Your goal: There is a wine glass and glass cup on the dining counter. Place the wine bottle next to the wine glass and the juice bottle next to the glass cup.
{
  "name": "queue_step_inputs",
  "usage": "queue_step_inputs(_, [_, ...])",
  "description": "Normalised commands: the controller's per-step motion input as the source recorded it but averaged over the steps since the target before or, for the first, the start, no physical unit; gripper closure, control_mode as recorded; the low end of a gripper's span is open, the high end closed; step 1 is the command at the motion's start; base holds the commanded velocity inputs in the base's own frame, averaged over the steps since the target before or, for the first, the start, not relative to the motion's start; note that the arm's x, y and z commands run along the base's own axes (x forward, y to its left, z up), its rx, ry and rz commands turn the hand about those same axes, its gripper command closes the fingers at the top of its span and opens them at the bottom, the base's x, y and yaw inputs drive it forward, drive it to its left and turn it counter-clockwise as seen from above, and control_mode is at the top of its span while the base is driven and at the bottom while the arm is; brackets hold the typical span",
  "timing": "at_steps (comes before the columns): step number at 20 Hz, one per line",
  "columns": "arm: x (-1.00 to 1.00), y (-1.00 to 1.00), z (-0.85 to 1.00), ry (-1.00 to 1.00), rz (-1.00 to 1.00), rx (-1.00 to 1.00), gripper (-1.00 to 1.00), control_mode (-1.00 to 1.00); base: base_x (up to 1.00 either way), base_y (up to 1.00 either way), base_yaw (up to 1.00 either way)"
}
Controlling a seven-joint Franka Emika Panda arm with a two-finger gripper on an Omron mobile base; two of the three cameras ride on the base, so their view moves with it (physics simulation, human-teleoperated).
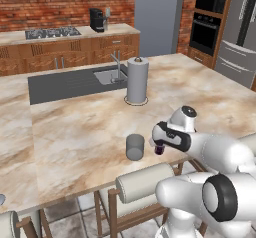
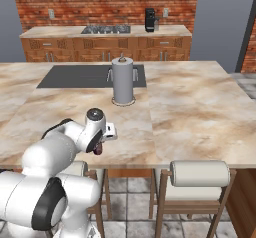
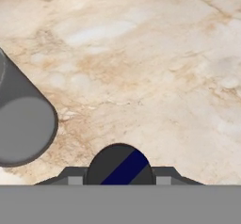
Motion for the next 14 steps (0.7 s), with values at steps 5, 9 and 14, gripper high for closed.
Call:
queue_step_inputs(5, [0.0,0.0,-0.23,0.0,0.0,0.0,-1.0,-1.0,0.0,0.0,0.0])
queue_step_inputs(9, [0.0,0.0,-0.2,0.0,0.0,0.0,-1.0,-1.0,0.0,0.0,0.0])
queue_step_inputs(14, [-0.03,0.0,-0.21,-0.02,0.0,0.0,-1.0,-1.0,0.0,0.0,0.0])
